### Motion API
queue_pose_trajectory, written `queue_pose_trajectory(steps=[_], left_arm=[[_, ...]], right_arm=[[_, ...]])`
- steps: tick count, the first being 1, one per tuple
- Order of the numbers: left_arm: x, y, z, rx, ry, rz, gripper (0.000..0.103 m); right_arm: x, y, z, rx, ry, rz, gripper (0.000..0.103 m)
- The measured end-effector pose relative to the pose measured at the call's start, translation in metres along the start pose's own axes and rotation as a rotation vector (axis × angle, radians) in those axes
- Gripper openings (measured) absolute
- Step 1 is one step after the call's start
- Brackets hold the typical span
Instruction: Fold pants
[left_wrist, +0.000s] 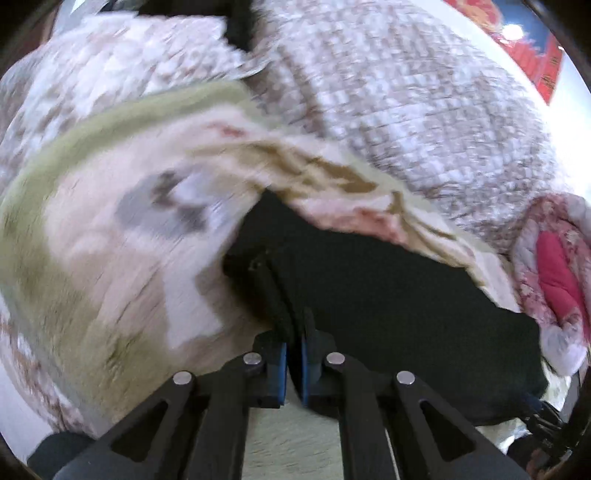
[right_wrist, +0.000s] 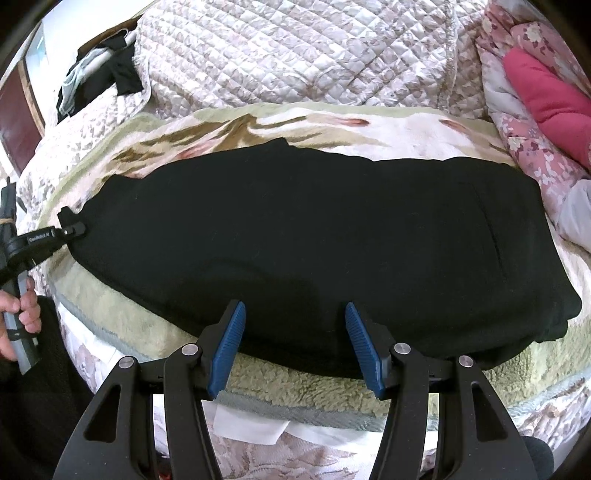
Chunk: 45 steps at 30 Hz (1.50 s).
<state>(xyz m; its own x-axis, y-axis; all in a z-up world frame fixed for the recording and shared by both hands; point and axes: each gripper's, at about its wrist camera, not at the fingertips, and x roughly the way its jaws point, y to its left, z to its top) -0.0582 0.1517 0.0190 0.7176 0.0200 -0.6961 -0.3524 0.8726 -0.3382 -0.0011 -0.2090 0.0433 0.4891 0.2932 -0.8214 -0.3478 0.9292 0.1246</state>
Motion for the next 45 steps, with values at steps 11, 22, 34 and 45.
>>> queue_pose_trajectory(steps=[11, 22, 34, 45], left_arm=[[0.004, -0.156, 0.020, 0.344, 0.009, -0.322, 0.007], [0.057, -0.233, -0.076, 0.534, 0.315, -0.461, 0.008], [0.004, -0.208, -0.050, 0.466, 0.200, -0.564, 0.040], [0.076, -0.178, -0.027, 0.325, 0.308, -0.423, 0.048]], right_arm=[[-0.024, -0.035, 0.000, 0.126, -0.059, -0.008, 0.057], [-0.038, -0.069, -0.009, 0.221, -0.076, -0.037, 0.057], [-0.039, -0.070, -0.003, 0.229, -0.102, -0.008, 0.057], [-0.034, -0.065, -0.001, 0.222, -0.099, 0.014, 0.057]])
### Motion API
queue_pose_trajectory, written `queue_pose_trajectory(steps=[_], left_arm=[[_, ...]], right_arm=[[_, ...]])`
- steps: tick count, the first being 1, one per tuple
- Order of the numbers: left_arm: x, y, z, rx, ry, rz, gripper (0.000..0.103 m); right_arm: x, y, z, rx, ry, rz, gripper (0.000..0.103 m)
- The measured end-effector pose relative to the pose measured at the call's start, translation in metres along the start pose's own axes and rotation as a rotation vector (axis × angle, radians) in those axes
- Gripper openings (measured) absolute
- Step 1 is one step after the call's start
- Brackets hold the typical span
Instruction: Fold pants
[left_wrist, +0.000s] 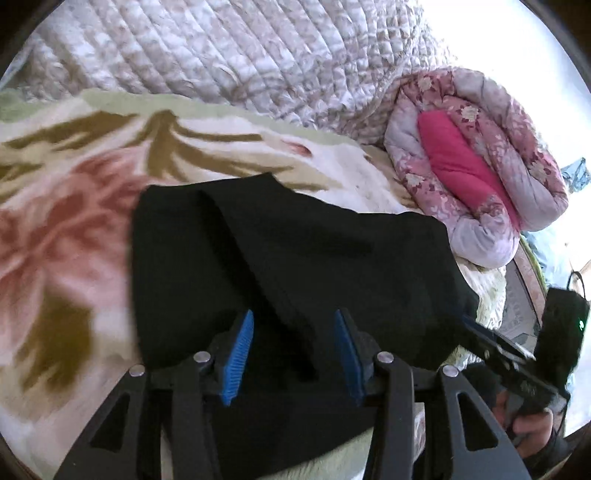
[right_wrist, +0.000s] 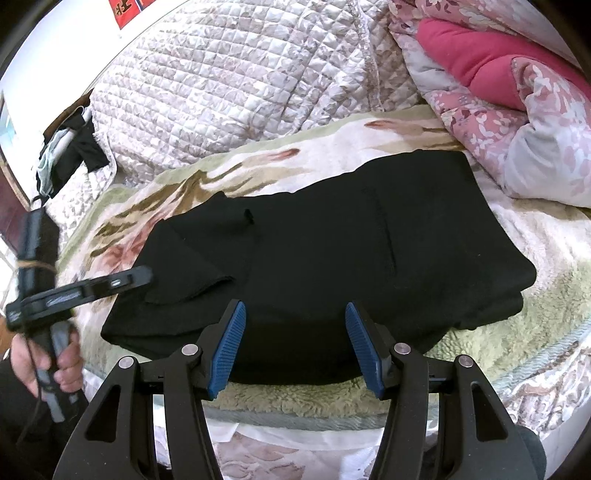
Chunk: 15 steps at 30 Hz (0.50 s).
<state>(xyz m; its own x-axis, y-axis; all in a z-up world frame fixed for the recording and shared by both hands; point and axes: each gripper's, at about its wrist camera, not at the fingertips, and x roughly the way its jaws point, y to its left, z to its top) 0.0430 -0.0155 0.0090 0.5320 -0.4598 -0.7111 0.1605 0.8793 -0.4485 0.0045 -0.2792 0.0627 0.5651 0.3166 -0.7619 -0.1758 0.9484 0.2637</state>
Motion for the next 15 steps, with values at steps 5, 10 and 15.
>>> queue_pose_trajectory(steps=[5, 10, 15], left_arm=[[0.003, -0.035, 0.034, 0.045, -0.087, -0.135, 0.048], [-0.026, -0.038, 0.042, 0.096, -0.180, -0.078, 0.048], [-0.040, 0.002, 0.017, 0.034, -0.159, 0.058, 0.048]], right_arm=[[-0.001, 0.001, 0.002, -0.001, -0.007, 0.005, 0.057], [0.007, 0.009, 0.008, -0.026, 0.014, 0.077, 0.057], [0.038, 0.016, 0.010, 0.028, 0.118, 0.223, 0.057]])
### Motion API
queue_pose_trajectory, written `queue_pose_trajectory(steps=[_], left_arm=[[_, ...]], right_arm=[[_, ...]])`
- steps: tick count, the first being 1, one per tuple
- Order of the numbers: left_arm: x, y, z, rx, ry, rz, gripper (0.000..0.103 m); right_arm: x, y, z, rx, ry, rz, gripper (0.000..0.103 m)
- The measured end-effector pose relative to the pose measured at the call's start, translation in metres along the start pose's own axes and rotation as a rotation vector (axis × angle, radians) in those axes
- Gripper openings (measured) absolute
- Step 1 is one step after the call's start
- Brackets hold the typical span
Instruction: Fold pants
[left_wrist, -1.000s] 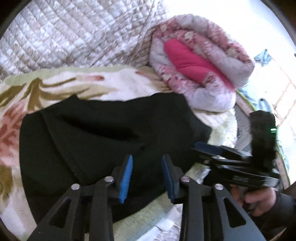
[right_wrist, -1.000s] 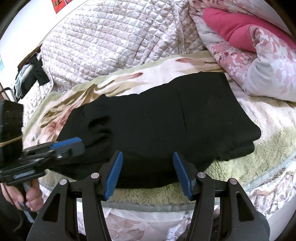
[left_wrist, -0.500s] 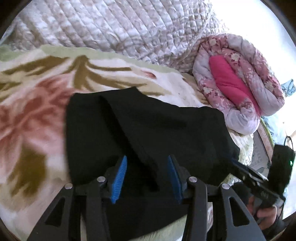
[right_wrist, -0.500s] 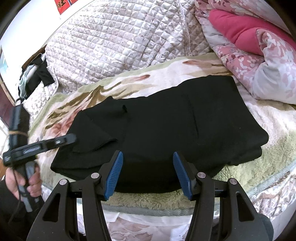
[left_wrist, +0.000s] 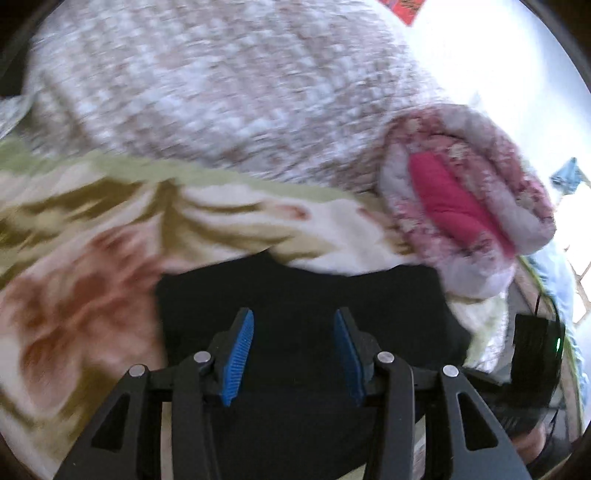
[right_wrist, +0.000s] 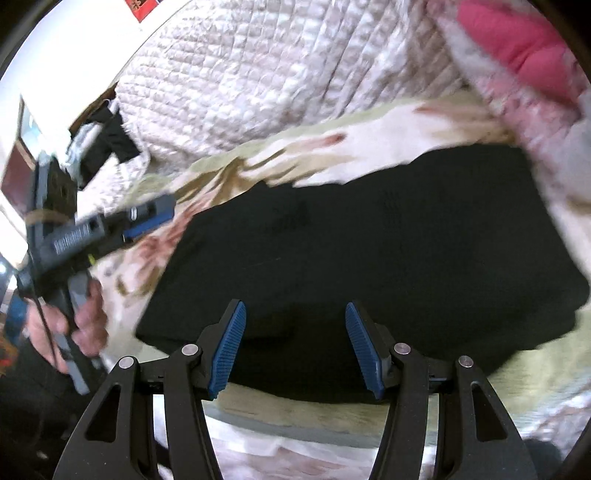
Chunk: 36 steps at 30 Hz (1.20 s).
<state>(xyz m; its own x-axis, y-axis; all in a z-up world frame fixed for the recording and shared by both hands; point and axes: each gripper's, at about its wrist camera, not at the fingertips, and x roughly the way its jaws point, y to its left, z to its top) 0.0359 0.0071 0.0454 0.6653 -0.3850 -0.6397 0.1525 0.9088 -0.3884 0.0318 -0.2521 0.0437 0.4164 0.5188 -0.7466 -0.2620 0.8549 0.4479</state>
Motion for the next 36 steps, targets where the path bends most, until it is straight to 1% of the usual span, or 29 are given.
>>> queue_pose_trajectory(steps=[2, 5, 8, 10, 11, 12, 13, 14, 16, 18, 19, 20, 22, 23, 24, 26, 27, 28, 29, 30, 33, 35, 36], left_arm=[[-0.007, 0.013, -0.014, -0.012, 0.023, 0.047, 0.048], [-0.009, 0.029, -0.033, -0.047, 0.053, 0.076, 0.048], [-0.009, 0.036, -0.047, -0.078, 0.071, 0.076, 0.048], [-0.006, 0.035, -0.052, -0.085, 0.083, 0.069, 0.048], [-0.006, 0.034, -0.053, -0.083, 0.084, 0.068, 0.048], [-0.005, 0.032, -0.054, -0.077, 0.082, 0.069, 0.048], [-0.006, 0.031, -0.055, -0.073, 0.082, 0.068, 0.048], [-0.006, 0.030, -0.055, -0.071, 0.083, 0.068, 0.048], [-0.008, 0.030, -0.055, -0.074, 0.085, 0.065, 0.048], [-0.013, 0.030, -0.056, -0.074, 0.079, 0.059, 0.048], [-0.016, 0.030, -0.056, -0.070, 0.075, 0.059, 0.048], [-0.018, 0.030, -0.057, -0.066, 0.074, 0.060, 0.048], [-0.018, 0.030, -0.059, -0.068, 0.080, 0.061, 0.048], [-0.017, 0.030, -0.060, -0.072, 0.085, 0.062, 0.048], [-0.017, 0.030, -0.060, -0.073, 0.088, 0.064, 0.048], [-0.021, 0.028, -0.060, -0.066, 0.082, 0.069, 0.048], [-0.023, 0.027, -0.059, -0.062, 0.076, 0.067, 0.048], [-0.026, 0.025, -0.057, -0.056, 0.068, 0.065, 0.048], [-0.028, 0.023, -0.056, -0.050, 0.061, 0.065, 0.048], [-0.030, 0.021, -0.054, -0.042, 0.056, 0.063, 0.048], [-0.032, 0.013, -0.051, -0.019, 0.048, 0.044, 0.048], [-0.027, 0.005, -0.052, 0.010, 0.055, 0.030, 0.048], [-0.022, 0.003, -0.054, 0.018, 0.066, 0.034, 0.048]], right_arm=[[0.014, -0.002, 0.000, 0.021, 0.041, 0.002, 0.057], [0.020, -0.001, 0.008, 0.032, 0.042, 0.021, 0.057], [0.032, -0.002, 0.016, 0.025, 0.053, 0.039, 0.057], [0.035, -0.001, 0.021, 0.046, 0.064, 0.052, 0.057], [0.036, 0.001, 0.023, 0.047, 0.074, 0.067, 0.055], [0.038, 0.003, 0.023, 0.046, 0.091, 0.090, 0.037], [0.041, 0.004, 0.022, 0.057, 0.112, 0.099, 0.010], [0.043, 0.005, 0.020, 0.063, 0.122, 0.092, 0.002], [0.033, 0.007, 0.017, 0.063, 0.095, 0.096, 0.003], [0.014, 0.010, 0.015, 0.067, 0.039, 0.117, 0.003], [0.011, 0.009, 0.015, 0.065, 0.032, 0.111, 0.003], [0.010, 0.004, 0.011, 0.073, 0.037, 0.104, 0.003], [0.021, -0.009, 0.003, 0.118, 0.078, 0.082, 0.003], [0.028, -0.015, -0.001, 0.146, 0.099, 0.083, 0.003], [0.026, -0.018, -0.002, 0.162, 0.088, 0.105, 0.003], [0.021, -0.013, 0.002, 0.141, 0.082, 0.095, 0.003], [0.016, -0.011, 0.004, 0.120, 0.071, 0.056, 0.006], [0.014, -0.009, 0.005, 0.109, 0.063, 0.025, 0.012], [0.010, -0.008, 0.005, 0.098, 0.043, -0.007, 0.013], [0.002, -0.008, 0.006, 0.090, 0.016, -0.021, 0.013], [-0.014, -0.005, 0.005, 0.060, -0.033, -0.026, 0.013], [-0.018, -0.001, 0.003, 0.032, -0.042, -0.018, 0.013], [-0.018, 0.003, -0.001, 0.010, -0.044, 0.002, 0.013]])
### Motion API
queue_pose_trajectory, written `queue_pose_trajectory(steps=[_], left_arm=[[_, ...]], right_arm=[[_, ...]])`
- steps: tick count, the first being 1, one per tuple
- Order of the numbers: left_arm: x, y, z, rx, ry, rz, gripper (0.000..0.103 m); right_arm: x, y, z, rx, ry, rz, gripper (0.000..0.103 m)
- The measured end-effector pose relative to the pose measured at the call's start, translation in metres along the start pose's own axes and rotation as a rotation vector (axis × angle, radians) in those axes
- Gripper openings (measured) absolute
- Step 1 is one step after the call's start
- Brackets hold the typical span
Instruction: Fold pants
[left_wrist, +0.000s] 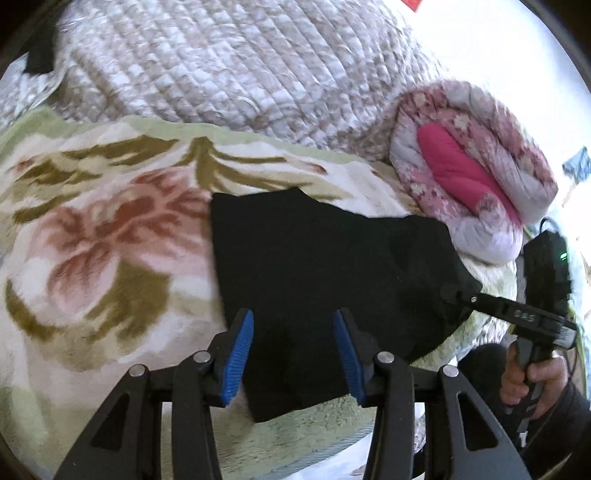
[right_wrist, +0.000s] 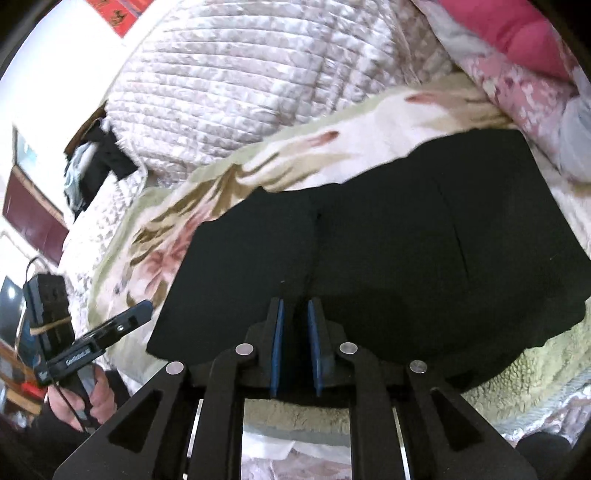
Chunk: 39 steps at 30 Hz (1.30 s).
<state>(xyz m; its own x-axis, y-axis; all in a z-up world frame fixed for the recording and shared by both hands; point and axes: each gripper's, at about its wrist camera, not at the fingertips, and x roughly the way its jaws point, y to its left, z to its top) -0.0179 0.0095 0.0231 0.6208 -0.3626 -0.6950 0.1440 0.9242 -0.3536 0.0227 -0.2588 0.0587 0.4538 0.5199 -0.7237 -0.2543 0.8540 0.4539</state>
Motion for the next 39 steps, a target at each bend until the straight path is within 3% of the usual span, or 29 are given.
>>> queue_pose_trajectory(steps=[3, 5, 11, 17, 19, 27, 33, 39], left_arm=[[0.015, -0.003, -0.006, 0.004, 0.045, 0.013, 0.048], [0.018, -0.006, -0.009, 0.027, 0.052, 0.045, 0.048], [0.009, -0.020, -0.005, 0.074, 0.046, 0.130, 0.048], [0.007, -0.021, -0.004, 0.089, 0.047, 0.223, 0.048], [0.007, -0.020, -0.004, 0.089, 0.047, 0.235, 0.048], [0.003, -0.025, -0.006, 0.089, 0.039, 0.257, 0.048], [0.000, -0.026, -0.005, 0.086, 0.030, 0.261, 0.048], [0.001, -0.024, -0.008, 0.075, 0.040, 0.256, 0.048]], right_arm=[[0.011, 0.004, -0.009, -0.029, 0.044, 0.026, 0.013], [0.028, 0.002, -0.013, -0.039, 0.111, -0.022, 0.013], [0.015, -0.005, -0.009, -0.036, 0.063, -0.084, 0.016], [-0.016, -0.019, -0.008, 0.019, -0.006, -0.110, 0.031], [-0.026, -0.026, -0.008, 0.042, -0.025, -0.123, 0.040], [-0.056, -0.057, -0.009, 0.147, -0.086, -0.191, 0.041], [-0.071, -0.070, -0.013, 0.198, -0.112, -0.225, 0.052], [-0.083, -0.091, -0.021, 0.285, -0.128, -0.245, 0.054]])
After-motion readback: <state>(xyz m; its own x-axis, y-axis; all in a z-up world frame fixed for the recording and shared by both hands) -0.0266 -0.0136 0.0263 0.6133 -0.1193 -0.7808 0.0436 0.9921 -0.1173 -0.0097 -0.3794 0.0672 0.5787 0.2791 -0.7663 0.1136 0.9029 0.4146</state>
